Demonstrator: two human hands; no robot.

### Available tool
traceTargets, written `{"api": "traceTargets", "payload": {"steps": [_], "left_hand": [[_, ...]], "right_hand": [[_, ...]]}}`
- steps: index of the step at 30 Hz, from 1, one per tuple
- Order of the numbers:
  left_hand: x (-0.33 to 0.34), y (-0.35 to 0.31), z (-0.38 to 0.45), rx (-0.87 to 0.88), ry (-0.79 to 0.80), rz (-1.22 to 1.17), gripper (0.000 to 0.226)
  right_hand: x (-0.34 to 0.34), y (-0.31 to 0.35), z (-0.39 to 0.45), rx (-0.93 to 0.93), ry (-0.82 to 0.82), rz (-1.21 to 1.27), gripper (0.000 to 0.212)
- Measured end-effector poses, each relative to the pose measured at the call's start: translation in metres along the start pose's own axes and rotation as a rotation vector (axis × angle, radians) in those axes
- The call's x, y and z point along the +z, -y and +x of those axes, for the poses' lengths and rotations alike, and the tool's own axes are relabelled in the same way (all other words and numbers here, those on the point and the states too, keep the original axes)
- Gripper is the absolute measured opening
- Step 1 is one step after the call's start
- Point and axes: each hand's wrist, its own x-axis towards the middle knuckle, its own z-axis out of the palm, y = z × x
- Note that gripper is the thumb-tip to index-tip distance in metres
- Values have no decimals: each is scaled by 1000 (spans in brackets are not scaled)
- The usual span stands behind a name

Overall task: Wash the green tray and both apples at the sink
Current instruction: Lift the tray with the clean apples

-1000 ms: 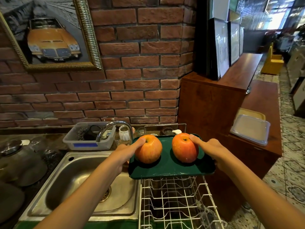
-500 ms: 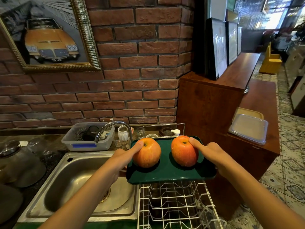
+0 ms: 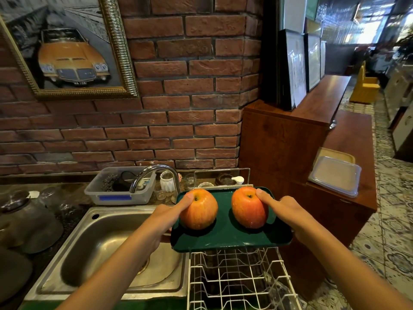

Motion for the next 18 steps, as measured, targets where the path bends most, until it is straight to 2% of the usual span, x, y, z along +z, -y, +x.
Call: {"api": "traceTargets", "payload": {"steps": [7, 13, 18], "left_hand": [[1, 0, -1, -5, -8, 7, 112], [1, -1, -1, 5, -15, 7, 113], [1, 0, 0, 8, -36, 19, 115]], "right_hand": [[0, 2, -6, -14, 14, -6, 61], [0, 0, -9, -15, 21, -6, 68], [1, 2, -15, -22, 10, -29, 84]]}}
